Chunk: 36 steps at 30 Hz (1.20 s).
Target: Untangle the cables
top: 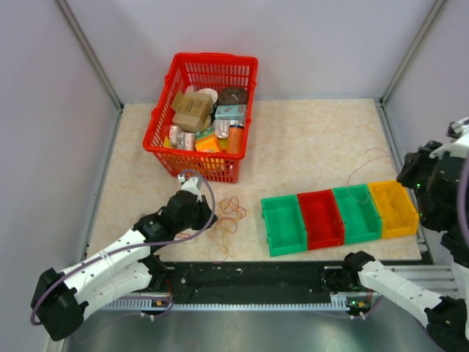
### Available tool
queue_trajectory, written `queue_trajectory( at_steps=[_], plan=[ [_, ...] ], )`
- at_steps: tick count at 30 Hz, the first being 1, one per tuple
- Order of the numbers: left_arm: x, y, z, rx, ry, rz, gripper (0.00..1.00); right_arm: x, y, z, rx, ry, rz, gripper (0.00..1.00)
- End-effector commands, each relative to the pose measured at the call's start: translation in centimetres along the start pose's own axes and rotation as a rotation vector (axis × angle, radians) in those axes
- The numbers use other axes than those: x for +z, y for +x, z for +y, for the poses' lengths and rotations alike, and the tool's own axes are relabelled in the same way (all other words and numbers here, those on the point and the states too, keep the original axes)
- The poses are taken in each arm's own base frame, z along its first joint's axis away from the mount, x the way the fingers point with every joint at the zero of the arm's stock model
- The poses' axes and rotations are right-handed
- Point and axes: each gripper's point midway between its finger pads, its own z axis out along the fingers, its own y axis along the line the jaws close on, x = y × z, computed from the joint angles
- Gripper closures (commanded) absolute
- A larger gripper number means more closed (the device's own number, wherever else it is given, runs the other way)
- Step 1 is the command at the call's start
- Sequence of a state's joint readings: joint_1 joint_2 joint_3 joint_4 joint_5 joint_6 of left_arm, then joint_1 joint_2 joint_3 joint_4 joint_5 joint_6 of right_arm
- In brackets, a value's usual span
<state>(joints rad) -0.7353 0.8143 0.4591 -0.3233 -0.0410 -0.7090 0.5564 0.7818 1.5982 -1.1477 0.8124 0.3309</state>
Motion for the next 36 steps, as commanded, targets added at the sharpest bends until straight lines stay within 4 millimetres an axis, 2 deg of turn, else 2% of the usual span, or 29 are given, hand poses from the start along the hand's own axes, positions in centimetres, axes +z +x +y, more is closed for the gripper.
queue_trajectory(
  at_steps=[1, 4, 10, 13, 17, 21, 32, 36],
  plan=[
    [-0.6, -1.7, -1.4, -0.004, 0.040, -0.043, 0.88, -1.5, -3.5, 0.0, 0.050, -0.066, -0.087, 1.00],
    [-0.8, -1.8, -1.3, -0.003, 0.034, -0.048, 0.88, -1.9, -3.9, -0.6, 0.051, -0.056, -0.103, 1.00],
    [-0.8, -1.9, -1.4, 0.002, 0.034, -0.044, 0.88, -1.7, -3.1, -1.6, 0.034, -0.009, -0.098, 1.00],
    [-0.8, -2.1, -1.6, 0.003, 0.036, -0.045, 0.88, -2.7, -4.7, -2.4, 0.056, -0.012, -0.139, 1.00],
    [-0.7, -2.2, -1.8, 0.008, 0.038, -0.043, 0.88, -5.0, -8.2, -2.5, 0.121, -0.096, -0.214, 1.00],
    [-0.6, -2.3, -2.0, -0.001, 0.046, -0.044, 0.88, -5.9, -9.7, -2.2, 0.143, -0.146, -0.248, 1.00],
    [-0.9, -2.1, -1.6, 0.003, 0.035, -0.047, 0.88, -5.3, -8.7, -2.2, 0.132, -0.121, -0.230, 1.00],
    [-1.0, -2.1, -1.7, -0.001, 0.040, -0.047, 0.88, -4.5, -6.7, -2.6, 0.108, -0.079, -0.196, 1.00]
  ],
)
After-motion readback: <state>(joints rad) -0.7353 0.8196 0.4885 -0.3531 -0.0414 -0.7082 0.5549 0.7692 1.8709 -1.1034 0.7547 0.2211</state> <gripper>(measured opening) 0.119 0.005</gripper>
